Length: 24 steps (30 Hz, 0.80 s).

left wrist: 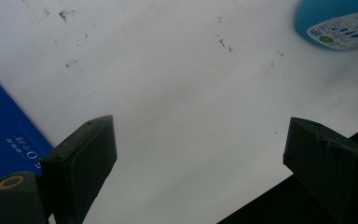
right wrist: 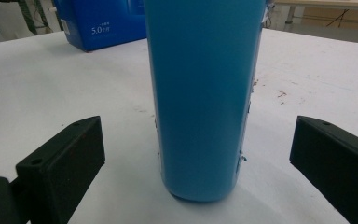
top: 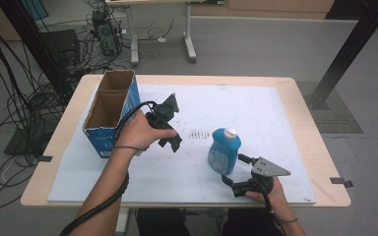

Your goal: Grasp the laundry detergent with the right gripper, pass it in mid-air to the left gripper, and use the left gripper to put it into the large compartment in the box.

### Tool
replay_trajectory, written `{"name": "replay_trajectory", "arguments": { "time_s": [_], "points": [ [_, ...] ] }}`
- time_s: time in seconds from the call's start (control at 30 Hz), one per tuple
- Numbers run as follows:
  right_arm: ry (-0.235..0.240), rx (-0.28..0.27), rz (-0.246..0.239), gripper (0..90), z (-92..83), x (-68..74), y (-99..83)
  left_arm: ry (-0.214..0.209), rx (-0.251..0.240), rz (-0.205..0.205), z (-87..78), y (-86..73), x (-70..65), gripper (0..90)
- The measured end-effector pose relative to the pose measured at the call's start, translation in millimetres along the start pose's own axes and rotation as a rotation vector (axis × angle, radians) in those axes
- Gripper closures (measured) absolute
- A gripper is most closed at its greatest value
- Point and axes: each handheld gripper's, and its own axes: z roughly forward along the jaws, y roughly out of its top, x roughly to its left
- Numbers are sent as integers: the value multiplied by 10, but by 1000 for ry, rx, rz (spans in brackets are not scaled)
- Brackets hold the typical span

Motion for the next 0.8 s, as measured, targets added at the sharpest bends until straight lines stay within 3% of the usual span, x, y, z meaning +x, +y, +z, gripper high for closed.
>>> {"name": "replay_trajectory", "arguments": {
  "time_s": [0.3,0.8],
  "points": [
    [-21,4,-14,25,66,15,20,1,0,-2,2,-3,15,100],
    [-19,-5,-17,24,198,9,55,0,5,-4,11,-22,34,99]
  ]
}}
